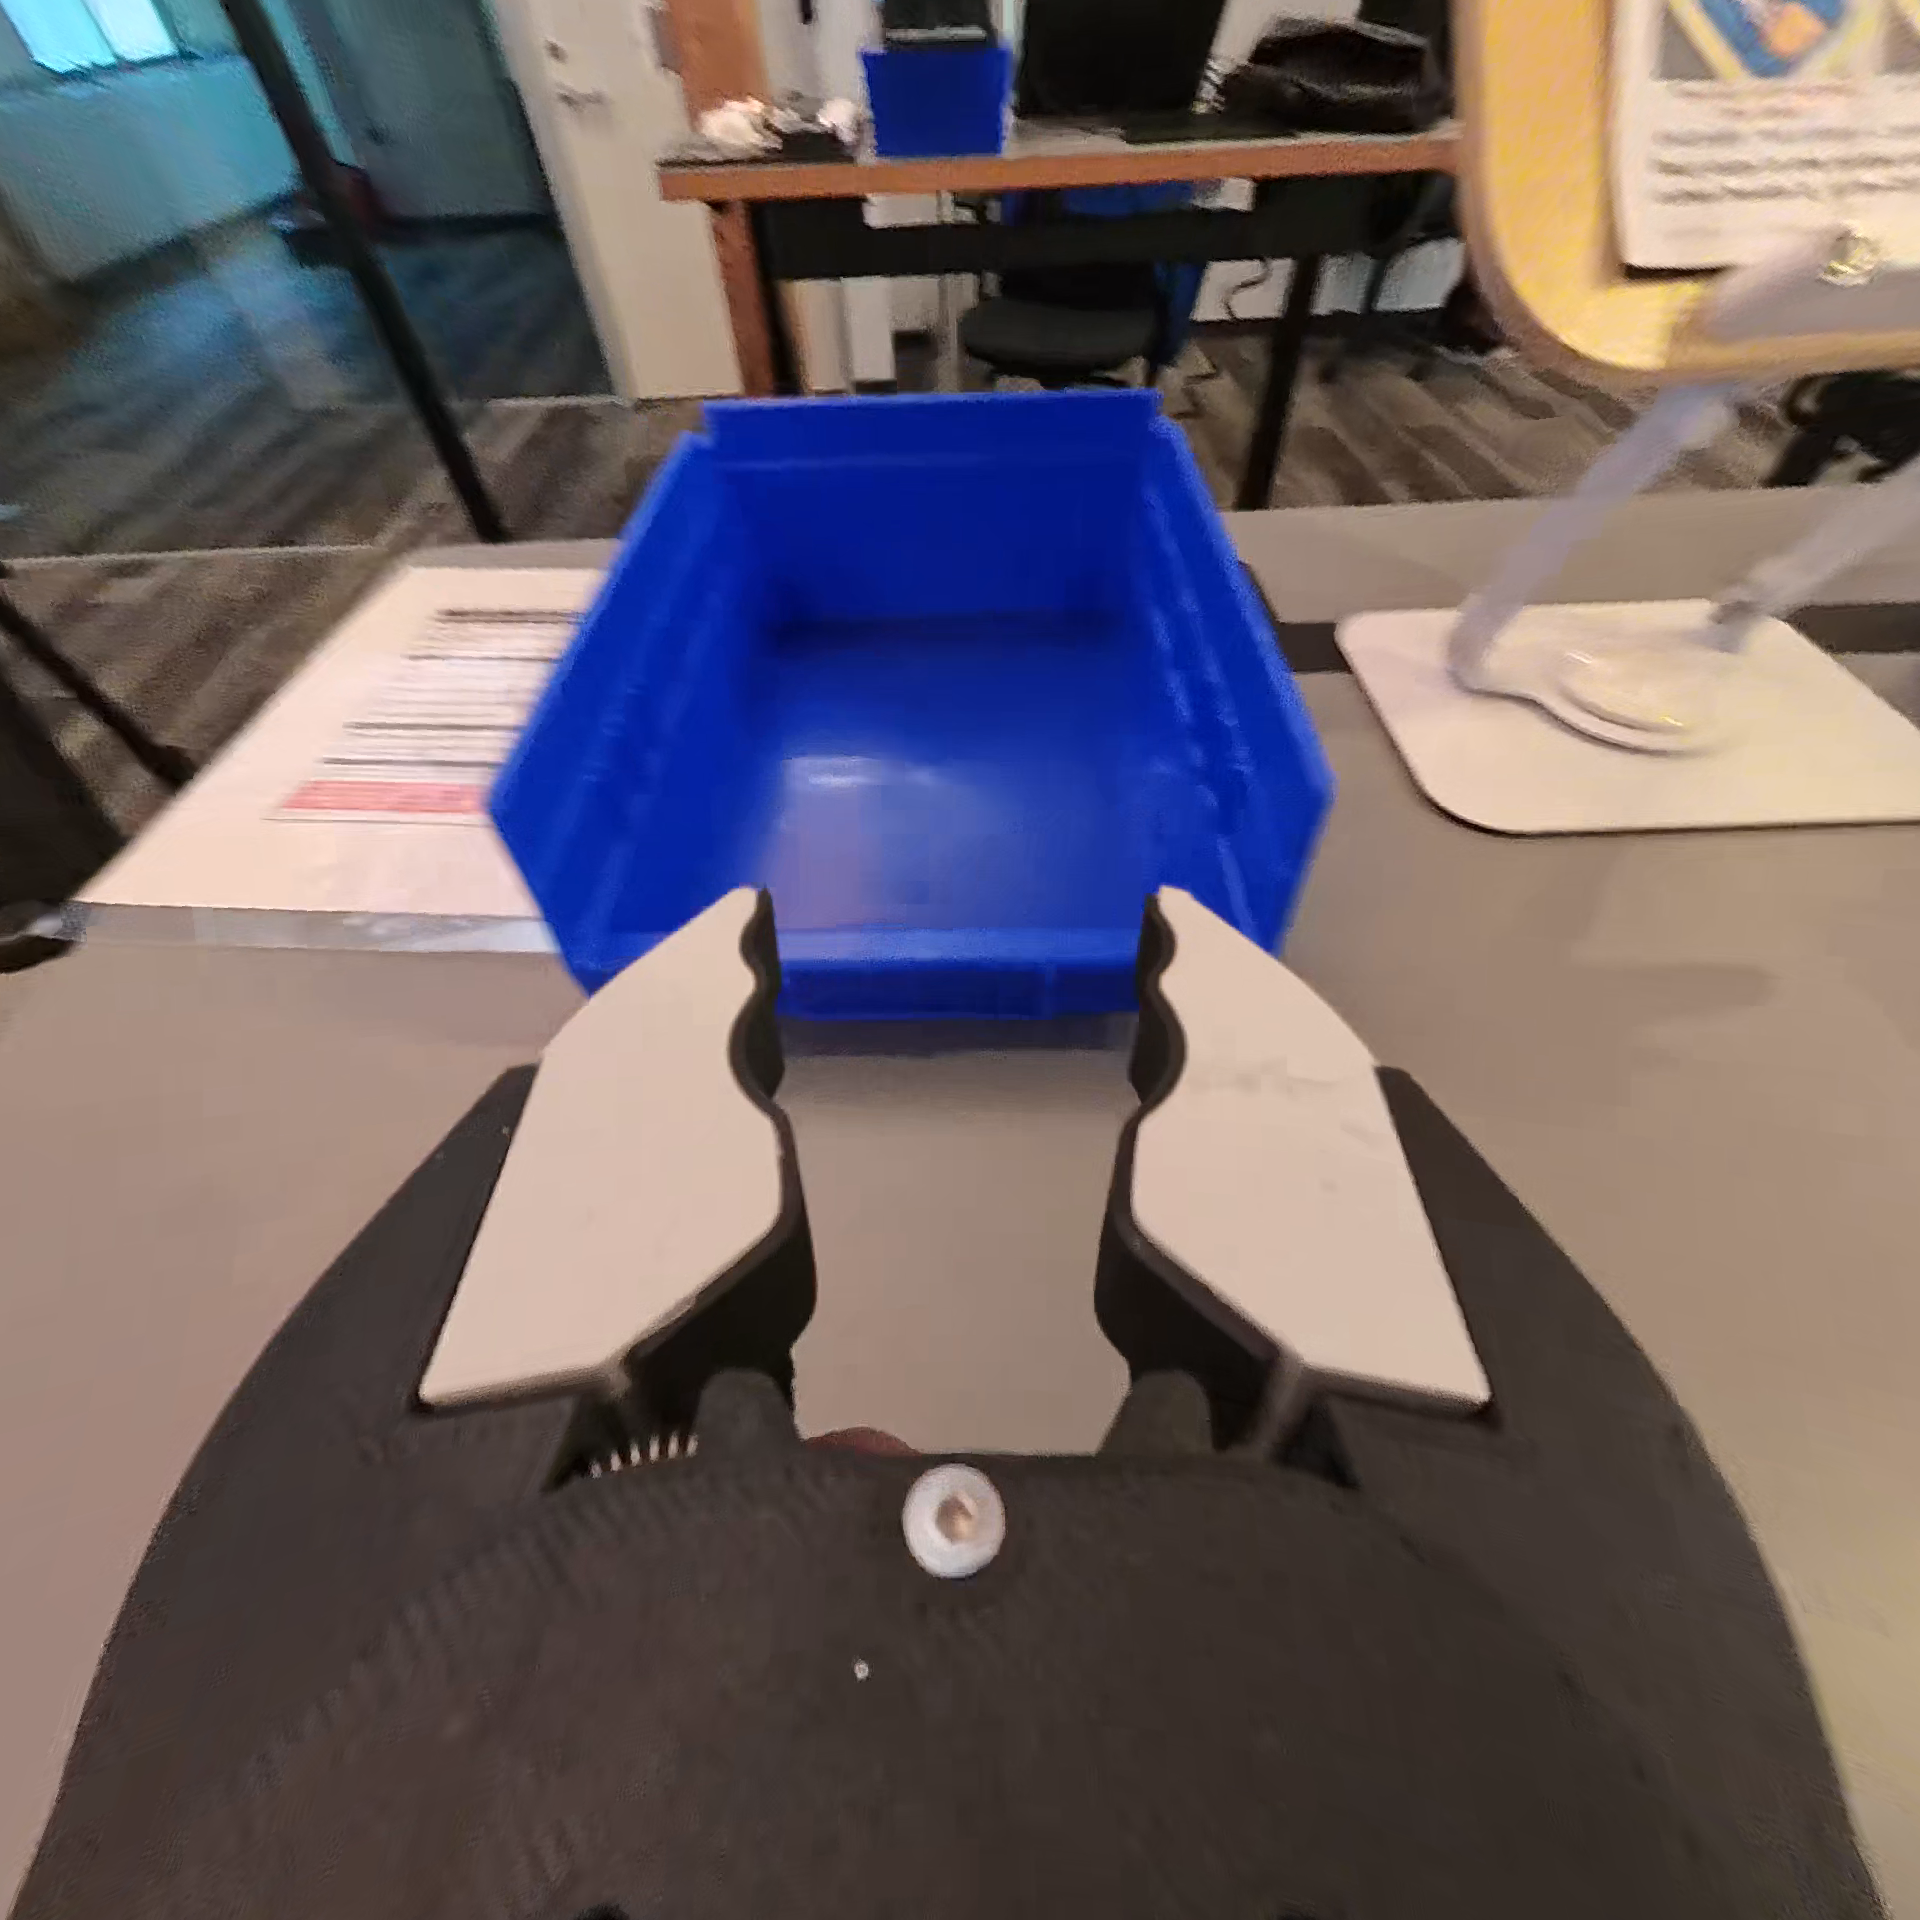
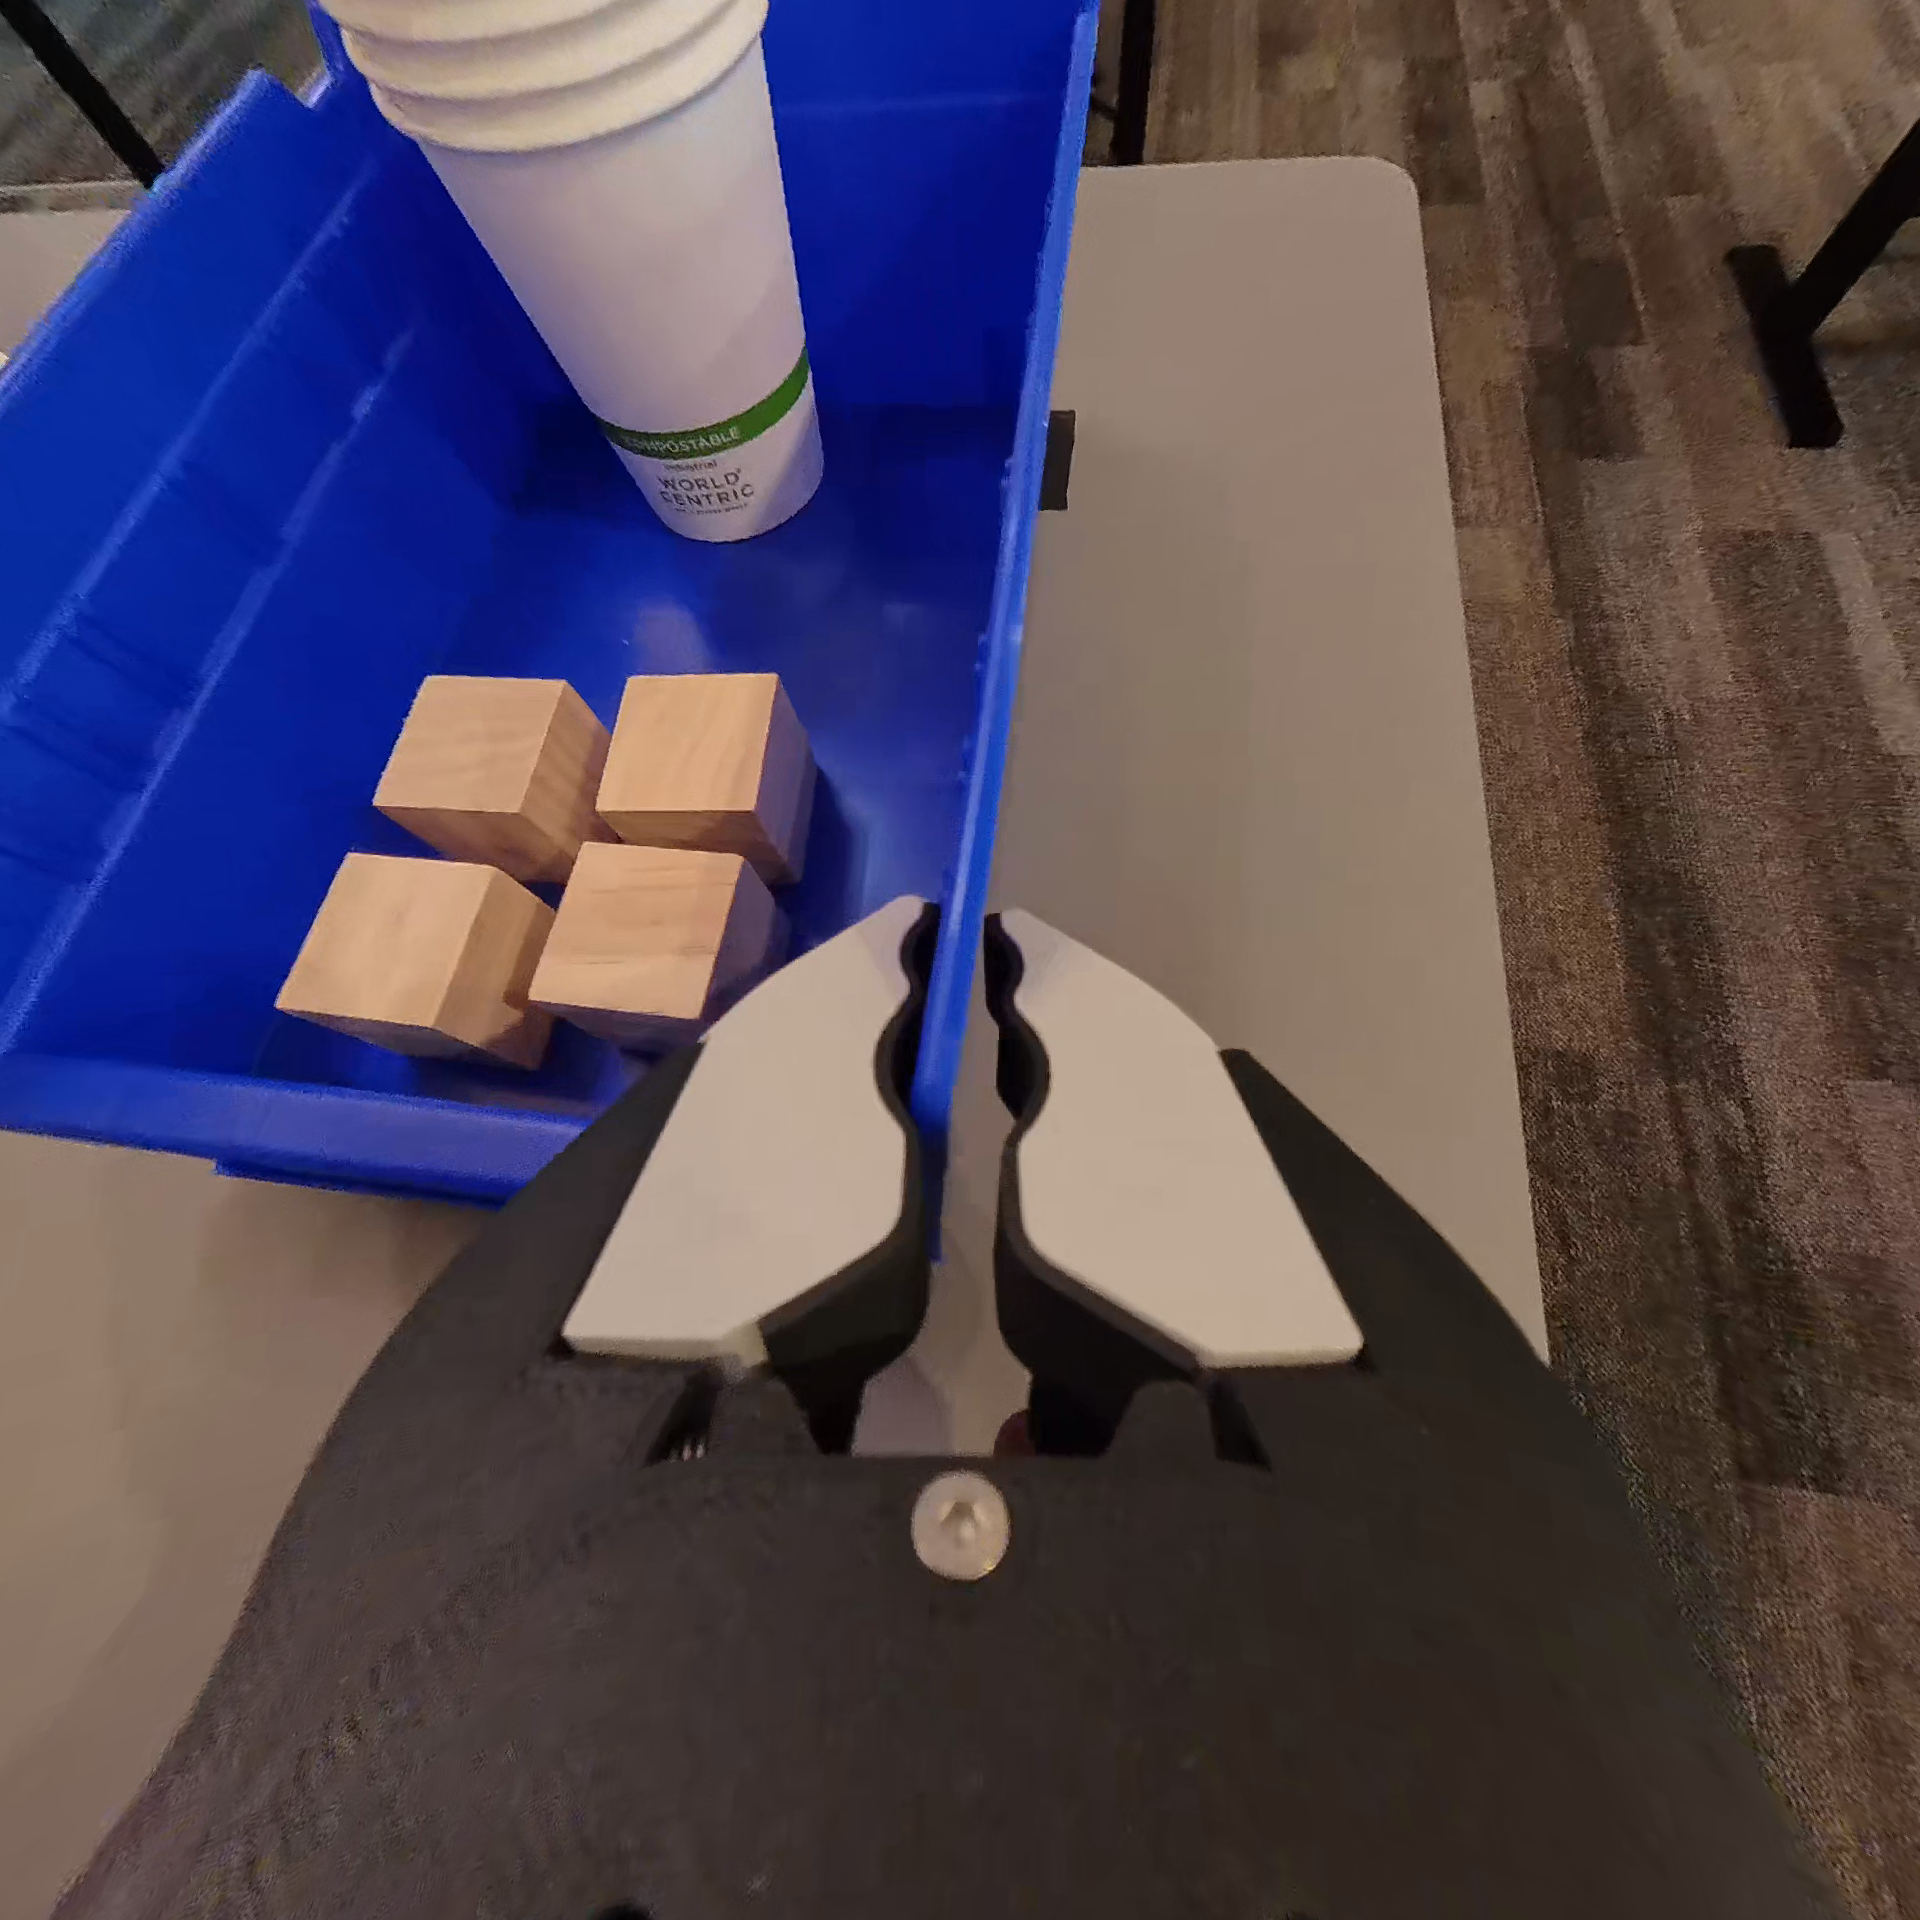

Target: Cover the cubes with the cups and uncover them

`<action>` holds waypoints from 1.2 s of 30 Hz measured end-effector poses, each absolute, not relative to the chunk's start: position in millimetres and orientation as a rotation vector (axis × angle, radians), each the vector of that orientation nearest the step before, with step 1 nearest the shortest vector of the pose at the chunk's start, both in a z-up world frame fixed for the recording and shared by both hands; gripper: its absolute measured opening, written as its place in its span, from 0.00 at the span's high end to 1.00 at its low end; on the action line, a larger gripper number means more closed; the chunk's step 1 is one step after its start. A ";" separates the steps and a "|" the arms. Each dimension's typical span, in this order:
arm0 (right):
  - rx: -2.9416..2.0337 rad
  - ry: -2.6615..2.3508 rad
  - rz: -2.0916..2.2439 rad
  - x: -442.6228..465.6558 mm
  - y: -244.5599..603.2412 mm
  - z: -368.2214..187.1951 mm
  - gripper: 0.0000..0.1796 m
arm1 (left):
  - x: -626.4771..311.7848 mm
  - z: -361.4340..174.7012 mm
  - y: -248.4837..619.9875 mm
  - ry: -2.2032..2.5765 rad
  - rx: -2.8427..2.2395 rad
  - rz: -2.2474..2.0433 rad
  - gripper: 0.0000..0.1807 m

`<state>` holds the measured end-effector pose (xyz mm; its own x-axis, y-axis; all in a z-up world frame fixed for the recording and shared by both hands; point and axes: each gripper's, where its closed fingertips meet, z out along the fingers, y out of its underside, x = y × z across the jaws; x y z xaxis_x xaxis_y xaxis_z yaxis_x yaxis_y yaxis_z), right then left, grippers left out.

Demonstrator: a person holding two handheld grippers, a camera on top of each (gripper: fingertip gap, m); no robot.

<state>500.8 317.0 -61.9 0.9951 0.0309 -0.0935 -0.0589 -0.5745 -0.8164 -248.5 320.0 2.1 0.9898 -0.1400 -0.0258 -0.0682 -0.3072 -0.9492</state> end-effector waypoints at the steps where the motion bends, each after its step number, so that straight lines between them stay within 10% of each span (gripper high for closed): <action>1: -2.177 0.011 0.118 500.2 318.4 -61.3 0.97 | -261.5 4.9 324.5 0.142 -1.878 -0.041 0.63; 14: -2.199 -0.011 0.090 502.0 322.3 -62.1 0.98 | -365.6 -38.1 406.3 0.189 -2.033 0.051 0.61; 22: -2.211 -0.025 0.089 502.0 322.1 -62.3 0.98 | -343.9 -63.1 429.1 0.269 -2.079 -0.104 0.97; 36: -2.220 -0.048 0.084 501.4 319.0 -62.2 0.98 | -336.3 -43.3 407.7 0.169 -2.008 -0.148 0.99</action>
<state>501.4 319.0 -62.2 0.9970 0.0646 -0.0431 0.0048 -0.6054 -0.7959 -336.3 407.7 -43.3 0.9823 -0.1852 0.0291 -0.0534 -0.4251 -0.9036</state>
